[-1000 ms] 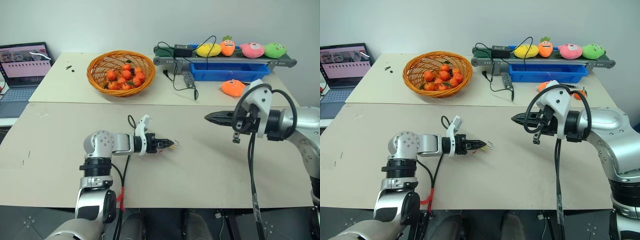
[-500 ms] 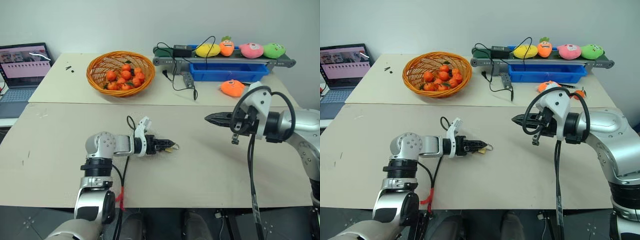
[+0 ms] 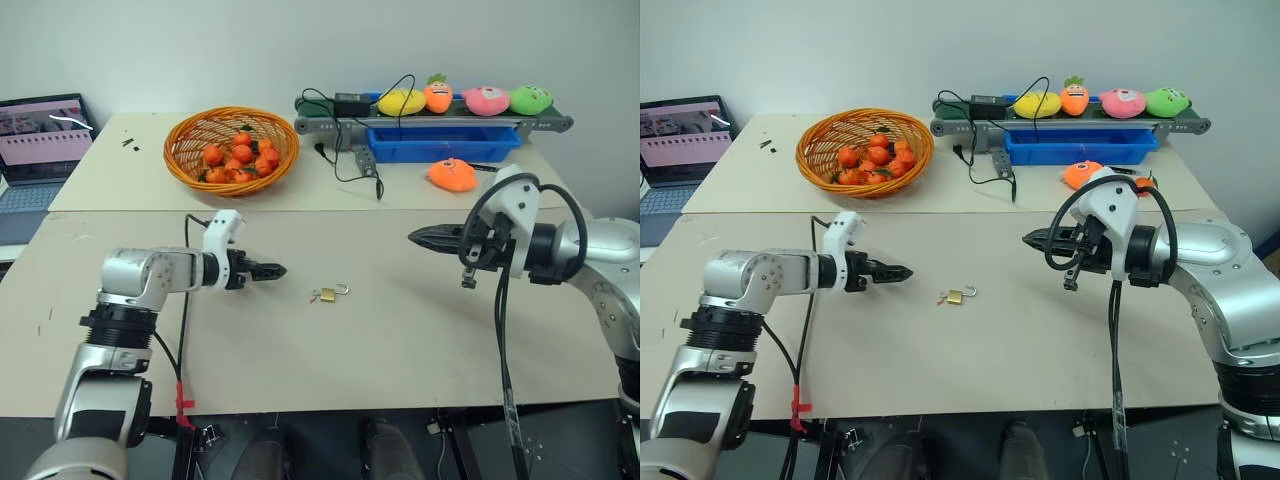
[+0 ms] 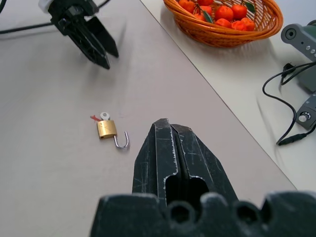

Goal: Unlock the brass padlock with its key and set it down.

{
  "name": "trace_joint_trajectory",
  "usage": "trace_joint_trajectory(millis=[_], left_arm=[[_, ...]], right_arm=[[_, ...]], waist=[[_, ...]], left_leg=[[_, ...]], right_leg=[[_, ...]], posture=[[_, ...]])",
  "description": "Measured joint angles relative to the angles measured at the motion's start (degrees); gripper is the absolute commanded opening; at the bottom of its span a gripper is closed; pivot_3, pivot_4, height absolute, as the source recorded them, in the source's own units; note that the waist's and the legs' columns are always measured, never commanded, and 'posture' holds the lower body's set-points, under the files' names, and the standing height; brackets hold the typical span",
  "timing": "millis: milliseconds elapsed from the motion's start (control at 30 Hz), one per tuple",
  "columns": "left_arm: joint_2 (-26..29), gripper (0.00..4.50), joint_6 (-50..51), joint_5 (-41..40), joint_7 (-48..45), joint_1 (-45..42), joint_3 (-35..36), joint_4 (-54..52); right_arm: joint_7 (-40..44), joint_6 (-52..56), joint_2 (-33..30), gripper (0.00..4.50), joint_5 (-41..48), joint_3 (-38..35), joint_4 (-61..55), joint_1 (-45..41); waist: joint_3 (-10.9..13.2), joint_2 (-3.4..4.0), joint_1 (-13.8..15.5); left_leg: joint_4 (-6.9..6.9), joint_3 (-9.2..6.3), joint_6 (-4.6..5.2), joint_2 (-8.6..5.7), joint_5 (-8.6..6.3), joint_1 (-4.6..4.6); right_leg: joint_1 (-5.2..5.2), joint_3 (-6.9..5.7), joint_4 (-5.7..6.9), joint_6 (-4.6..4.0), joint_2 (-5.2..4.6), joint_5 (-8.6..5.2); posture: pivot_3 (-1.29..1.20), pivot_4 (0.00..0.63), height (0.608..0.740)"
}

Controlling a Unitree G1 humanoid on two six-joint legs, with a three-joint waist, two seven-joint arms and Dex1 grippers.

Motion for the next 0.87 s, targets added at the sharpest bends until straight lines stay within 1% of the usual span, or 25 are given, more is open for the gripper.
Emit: trace_joint_trajectory(millis=[67,133,200,267,400,467,633,667,867], left_arm=[[0.29,4.46,-4.71,0.39,-2.41,-1.17,0.24,-2.01],[1.92,4.46,-9.64,1.43,-5.05,-1.5,0.34,-5.43],[4.23,4.46,-14.43,3.31,-6.71,-0.46,0.48,-9.32],[5.56,4.46,-16.88,4.59,-7.03,2.16,0.74,-12.59],[5.58,4.46,-16.93,4.45,-6.27,6.49,1.64,-17.49],[5.56,4.46,-16.26,4.4,-5.29,7.17,2.0,-19.72],[5.0,4.46,-15.22,4.18,-4.2,7.22,2.01,-22.81],[4.69,4.46,-14.49,3.85,-4.12,7.2,2.0,-23.05],[3.32,4.46,-13.55,2.9,-4.06,6.89,1.74,-23.83]], right_arm=[[0.15,0.0,0.05,0.0,0.18,0.0,0.27,0.41],[0.15,0.06,0.92,0.0,1.24,-0.53,0.47,1.31],[0.2,0.45,1.11,0.0,2.12,-0.84,1.65,3.07],[0.14,1.12,1.73,0.0,2.91,-1.1,2.9,4.01],[-0.21,1.49,1.86,0.0,3.28,-1.23,4.17,4.72],[-0.43,1.48,1.88,0.0,3.11,-1.17,4.6,4.98],[-1.9,1.23,2.29,0.0,1.72,-1.03,5.57,4.91],[-2.13,0.81,2.29,0.0,0.95,-0.87,5.95,4.91],[-3.16,0.03,3.57,0.0,-0.76,-0.52,6.31,4.95]], waist=[[0.0,0.0,0.61],[0.0,-0.01,0.87],[0.0,-0.01,0.97],[0.0,-0.01,1.03],[0.03,-0.03,1.06],[0.03,-0.03,1.1],[0.03,-0.03,1.11],[0.03,-0.03,1.11],[0.03,-0.03,1.16]], left_leg=[[0.06,0.02,-0.18,-0.01,0.11,-0.24],[0.04,0.11,-0.08,-0.02,0.05,-0.34],[0.02,0.23,0.02,-0.05,-0.03,-0.43],[0.02,0.42,0.03,-0.05,-0.03,-0.48],[0.07,0.43,0.05,-0.02,-0.04,-0.43],[0.07,0.37,0.3,-0.03,-0.19,-0.39],[0.06,0.33,0.27,-0.03,-0.17,-0.3],[0.06,0.36,0.02,-0.04,-0.02,-0.3],[0.06,0.37,0.01,-0.04,-0.02,-0.33]], right_leg=[[-0.08,-0.1,-0.07,0.01,0.0,0.0],[-0.13,-0.1,-0.2,0.04,-0.01,-0.02],[-0.25,-0.09,-0.27,0.11,-0.04,-0.07],[-0.29,-0.09,-0.3,0.12,-0.05,-0.07],[-0.27,-0.1,-0.13,0.13,-0.05,-0.08],[-0.22,-0.1,-0.09,0.13,-0.04,-0.08],[-0.13,-0.1,-0.1,0.13,-0.04,-0.08],[-0.13,-0.1,-0.12,0.13,-0.04,-0.08],[-0.13,-0.1,-0.14,0.15,-0.04,-0.09]], posture=[[0.0,0.15,0.74],[0.0,0.15,0.74],[0.0,0.15,0.74],[0.0,0.15,0.74],[0.0,0.15,0.74],[0.0,0.15,0.74],[0.0,0.15,0.74],[0.0,0.15,0.74],[0.0,0.15,0.74]])
